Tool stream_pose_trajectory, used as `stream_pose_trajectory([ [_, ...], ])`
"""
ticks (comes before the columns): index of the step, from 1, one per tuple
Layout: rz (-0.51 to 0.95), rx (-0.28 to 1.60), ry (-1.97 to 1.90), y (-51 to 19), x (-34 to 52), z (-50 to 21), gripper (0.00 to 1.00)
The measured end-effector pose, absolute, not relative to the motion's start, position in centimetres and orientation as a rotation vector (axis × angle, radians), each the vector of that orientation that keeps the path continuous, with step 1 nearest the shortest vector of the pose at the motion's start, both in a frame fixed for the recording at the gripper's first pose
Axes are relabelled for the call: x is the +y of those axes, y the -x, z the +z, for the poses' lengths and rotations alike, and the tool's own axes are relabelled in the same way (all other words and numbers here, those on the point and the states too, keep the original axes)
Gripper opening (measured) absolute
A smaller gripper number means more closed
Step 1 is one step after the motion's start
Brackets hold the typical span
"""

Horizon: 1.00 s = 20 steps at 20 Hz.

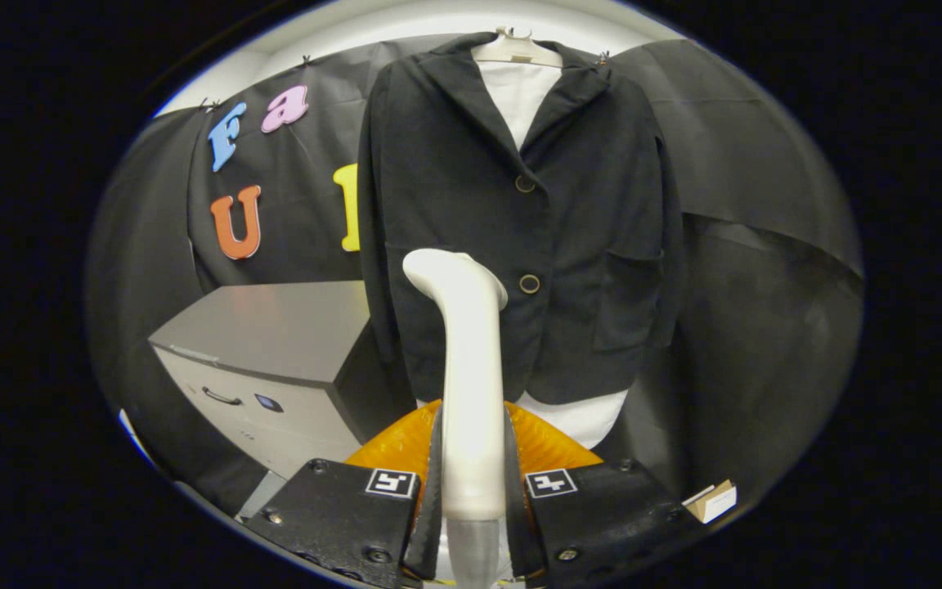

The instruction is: Iron the clothes twice with a garment steamer, once on the left side and once on the right side.

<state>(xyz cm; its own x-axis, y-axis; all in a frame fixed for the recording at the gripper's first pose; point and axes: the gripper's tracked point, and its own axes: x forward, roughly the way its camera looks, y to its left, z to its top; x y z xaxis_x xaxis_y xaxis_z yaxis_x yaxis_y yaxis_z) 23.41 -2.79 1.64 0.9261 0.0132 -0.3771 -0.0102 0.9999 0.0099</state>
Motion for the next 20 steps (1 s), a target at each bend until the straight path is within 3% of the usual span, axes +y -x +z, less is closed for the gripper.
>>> stream_pose_trajectory([
  [20,0.003,0.554,0.044,-22.2,-2.6,-7.9,0.36],
])
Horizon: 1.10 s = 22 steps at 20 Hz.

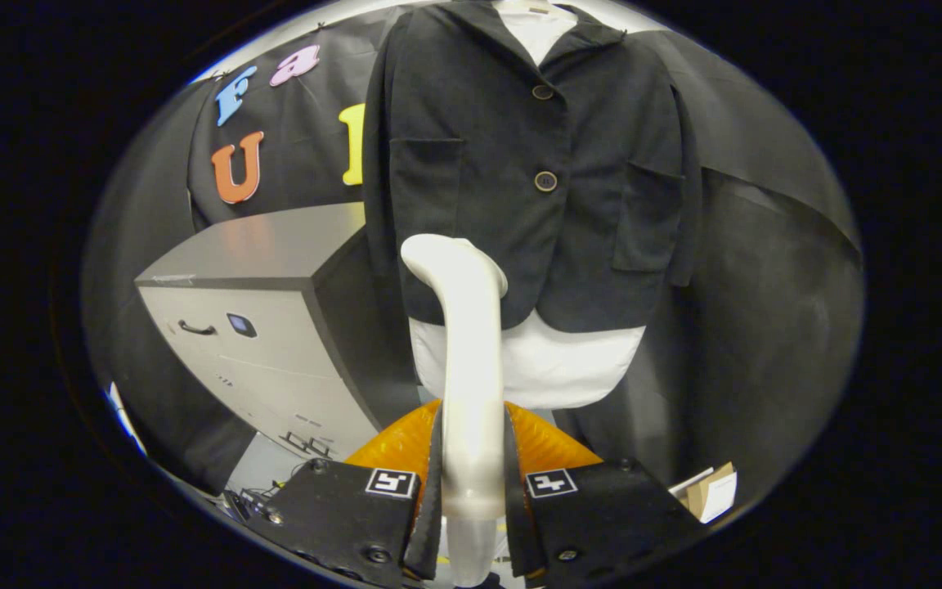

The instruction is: Iron the clothes twice with a garment steamer, once on the left side and once on the right side.

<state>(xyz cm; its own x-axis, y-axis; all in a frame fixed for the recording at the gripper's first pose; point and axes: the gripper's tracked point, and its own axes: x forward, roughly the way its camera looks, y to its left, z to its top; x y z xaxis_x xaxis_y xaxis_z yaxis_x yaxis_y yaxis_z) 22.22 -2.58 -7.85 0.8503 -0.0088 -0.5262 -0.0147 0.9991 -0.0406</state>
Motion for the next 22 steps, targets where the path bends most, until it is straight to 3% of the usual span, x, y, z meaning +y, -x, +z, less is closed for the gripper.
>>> stream_pose_trajectory([
  [8,0.016,0.512,-0.019,-20.4,-3.8,-5.2,0.36],
  [22,-0.068,0.237,-0.172,-17.1,-13.3,10.6,0.36],
])
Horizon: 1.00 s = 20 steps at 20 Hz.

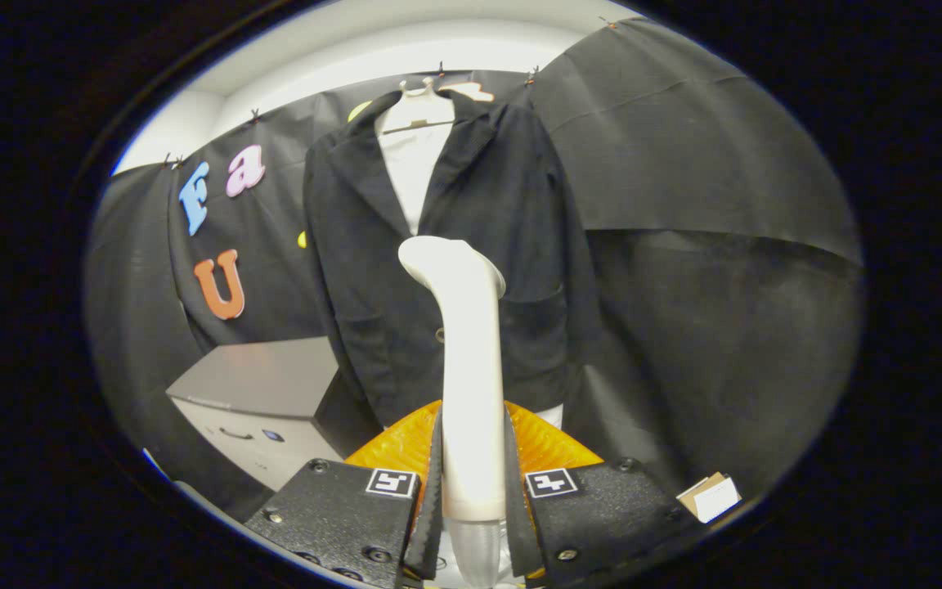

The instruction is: Iron the clothes twice with a garment steamer, once on the left side and once on the right side.

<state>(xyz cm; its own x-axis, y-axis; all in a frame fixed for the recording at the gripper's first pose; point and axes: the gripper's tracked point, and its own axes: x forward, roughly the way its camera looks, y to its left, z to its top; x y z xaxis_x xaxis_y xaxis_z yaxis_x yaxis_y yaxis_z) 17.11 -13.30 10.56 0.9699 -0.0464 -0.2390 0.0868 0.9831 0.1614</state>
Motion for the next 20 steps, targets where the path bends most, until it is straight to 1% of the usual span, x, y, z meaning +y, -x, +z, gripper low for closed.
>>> stream_pose_trajectory([
  [5,-0.136,0.144,-0.219,-19.0,-17.1,16.2,0.35],
  [12,-0.158,0.043,-0.248,-22.2,-19.1,23.8,0.35],
  [17,-0.171,0.019,-0.25,-24.6,-18.6,26.5,0.35],
  [20,-0.178,0.028,-0.236,-25.7,-18.1,26.4,0.35],
])
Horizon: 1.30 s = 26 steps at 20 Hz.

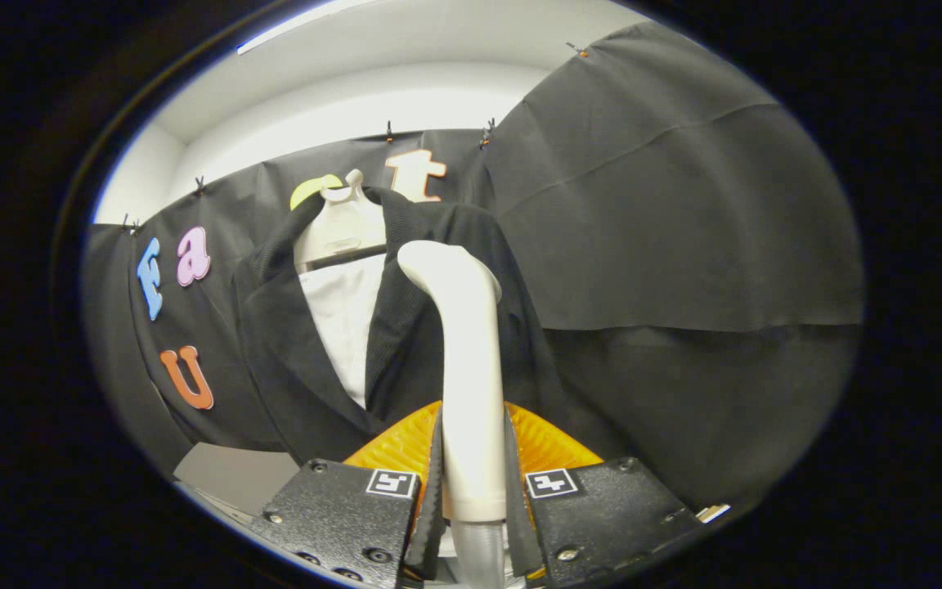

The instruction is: Iron the clothes twice with a garment steamer, once on the left side and once on the right side.

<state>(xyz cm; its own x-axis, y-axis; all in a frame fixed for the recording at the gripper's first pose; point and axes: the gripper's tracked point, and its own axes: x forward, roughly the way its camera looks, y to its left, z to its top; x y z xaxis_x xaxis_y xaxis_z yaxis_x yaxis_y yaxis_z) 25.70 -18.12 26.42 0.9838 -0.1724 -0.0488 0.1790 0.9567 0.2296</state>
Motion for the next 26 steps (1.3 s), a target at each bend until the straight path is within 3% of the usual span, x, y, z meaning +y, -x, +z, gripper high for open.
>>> stream_pose_trajectory([
  [26,-0.184,0.231,-0.152,-25.3,-15.7,14.6,0.35],
])
